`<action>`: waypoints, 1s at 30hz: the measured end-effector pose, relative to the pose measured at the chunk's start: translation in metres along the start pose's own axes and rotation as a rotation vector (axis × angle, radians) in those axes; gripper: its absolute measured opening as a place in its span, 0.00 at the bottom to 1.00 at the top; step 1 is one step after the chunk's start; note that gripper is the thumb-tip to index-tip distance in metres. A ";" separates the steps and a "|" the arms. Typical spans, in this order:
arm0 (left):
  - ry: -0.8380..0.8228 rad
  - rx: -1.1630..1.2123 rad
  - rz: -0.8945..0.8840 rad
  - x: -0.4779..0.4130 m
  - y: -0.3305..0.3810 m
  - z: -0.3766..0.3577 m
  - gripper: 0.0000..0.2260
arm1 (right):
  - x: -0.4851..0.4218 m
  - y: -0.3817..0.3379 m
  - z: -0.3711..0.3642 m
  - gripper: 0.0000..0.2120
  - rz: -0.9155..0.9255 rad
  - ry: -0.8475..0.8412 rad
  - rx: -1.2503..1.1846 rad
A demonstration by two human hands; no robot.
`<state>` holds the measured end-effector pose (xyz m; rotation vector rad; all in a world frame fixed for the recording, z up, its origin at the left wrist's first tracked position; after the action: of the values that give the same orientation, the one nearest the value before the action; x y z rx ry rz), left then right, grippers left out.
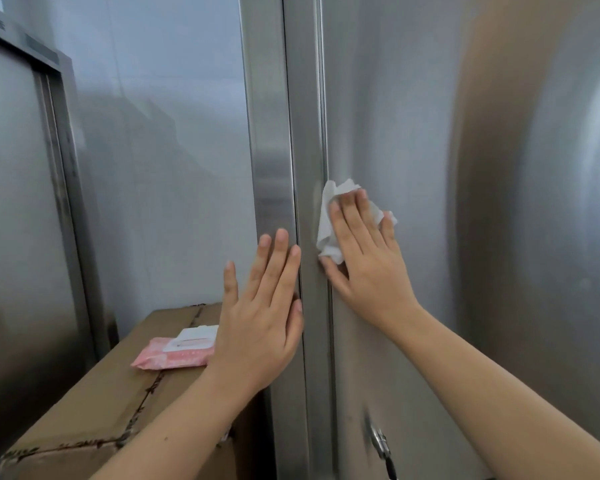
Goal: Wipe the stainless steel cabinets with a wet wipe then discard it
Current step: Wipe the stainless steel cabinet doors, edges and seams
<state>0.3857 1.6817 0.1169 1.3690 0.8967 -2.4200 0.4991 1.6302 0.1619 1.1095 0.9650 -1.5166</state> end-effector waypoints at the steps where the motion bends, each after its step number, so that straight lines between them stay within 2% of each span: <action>1: 0.000 0.004 0.003 0.001 0.001 -0.001 0.27 | 0.003 -0.002 0.001 0.26 0.007 0.007 0.004; 7: 0.018 0.038 0.031 0.016 0.007 -0.006 0.27 | 0.023 -0.008 0.001 0.22 0.019 0.018 -0.050; 21: -0.024 0.048 0.011 0.079 0.037 -0.035 0.26 | 0.108 -0.009 -0.021 0.21 0.001 -0.200 -0.075; 30: -0.155 0.040 0.086 0.108 0.060 -0.040 0.26 | 0.157 -0.005 -0.025 0.22 0.019 -0.302 -0.098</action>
<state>0.3830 1.6697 -0.0118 1.1867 0.7402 -2.4504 0.4834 1.6153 0.0049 0.7903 0.8082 -1.5505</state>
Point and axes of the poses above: each hand's wrist, its own x-axis away from the middle knuckle, its own z-axis out of the back of the hand, y = z × x, the point moved 7 cm from there along -x, towards the middle knuckle, and after that the axes turned 13 degrees about -z, right-handed, at the moved point
